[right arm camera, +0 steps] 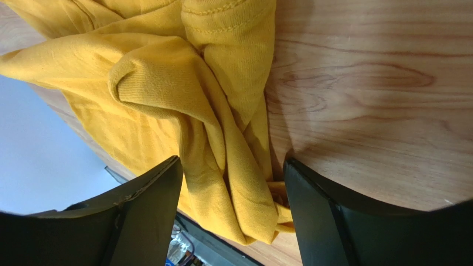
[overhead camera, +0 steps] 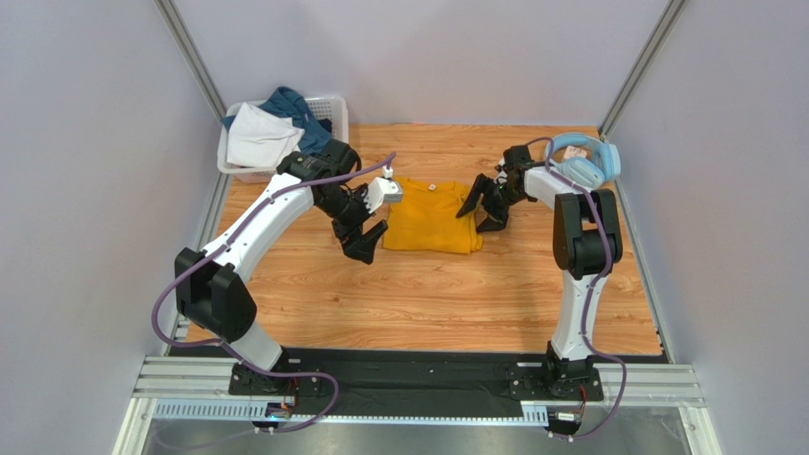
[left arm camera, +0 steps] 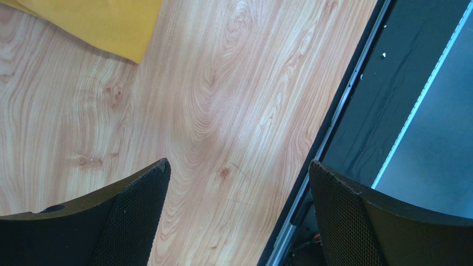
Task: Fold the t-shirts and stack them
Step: Neatly place the folded tshirt to the corner
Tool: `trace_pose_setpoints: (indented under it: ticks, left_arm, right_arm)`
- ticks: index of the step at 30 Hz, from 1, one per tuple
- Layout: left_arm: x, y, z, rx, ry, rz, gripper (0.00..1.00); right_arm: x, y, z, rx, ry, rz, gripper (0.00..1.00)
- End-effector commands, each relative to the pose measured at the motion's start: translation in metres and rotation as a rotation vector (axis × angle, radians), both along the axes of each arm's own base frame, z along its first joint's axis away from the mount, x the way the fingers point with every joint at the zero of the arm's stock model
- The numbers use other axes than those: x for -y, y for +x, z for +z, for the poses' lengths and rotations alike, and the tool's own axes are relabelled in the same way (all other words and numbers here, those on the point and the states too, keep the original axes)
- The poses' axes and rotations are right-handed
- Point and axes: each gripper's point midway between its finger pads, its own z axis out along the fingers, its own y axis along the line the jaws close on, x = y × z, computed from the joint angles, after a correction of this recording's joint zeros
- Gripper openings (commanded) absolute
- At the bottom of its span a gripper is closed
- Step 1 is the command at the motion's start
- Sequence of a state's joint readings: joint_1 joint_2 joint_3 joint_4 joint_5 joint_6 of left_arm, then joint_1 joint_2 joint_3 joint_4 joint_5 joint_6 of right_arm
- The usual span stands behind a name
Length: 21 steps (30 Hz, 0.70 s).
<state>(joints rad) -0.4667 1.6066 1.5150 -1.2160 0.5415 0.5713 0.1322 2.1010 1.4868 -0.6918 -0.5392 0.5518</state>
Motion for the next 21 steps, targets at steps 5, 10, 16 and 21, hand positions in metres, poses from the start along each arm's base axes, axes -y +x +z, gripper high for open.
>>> trace_pose_setpoints:
  ticks: [5, 10, 16, 21]
  left_arm:
    - [0.007, -0.002, 0.036, 0.059, -0.076, -0.016, 1.0]
    - [0.008, -0.004, 0.034, 0.044, -0.082, -0.013, 1.0]
    - [0.004, -0.005, 0.03, 0.056, -0.068, -0.006, 1.0]
    - [-0.001, -0.006, 0.027, 0.066, -0.051, 0.0, 1.0]
  right_arm:
    - [-0.007, -0.005, -0.008, 0.019, -0.028, 0.072, 0.72]
    - [-0.021, -0.012, -0.013, -0.005, 0.002, 0.083, 0.54]
    - [-0.038, -0.022, -0.025, -0.02, 0.0, 0.118, 0.08]
    - [-0.005, -0.03, -0.006, 0.011, -0.194, -0.003, 0.0]
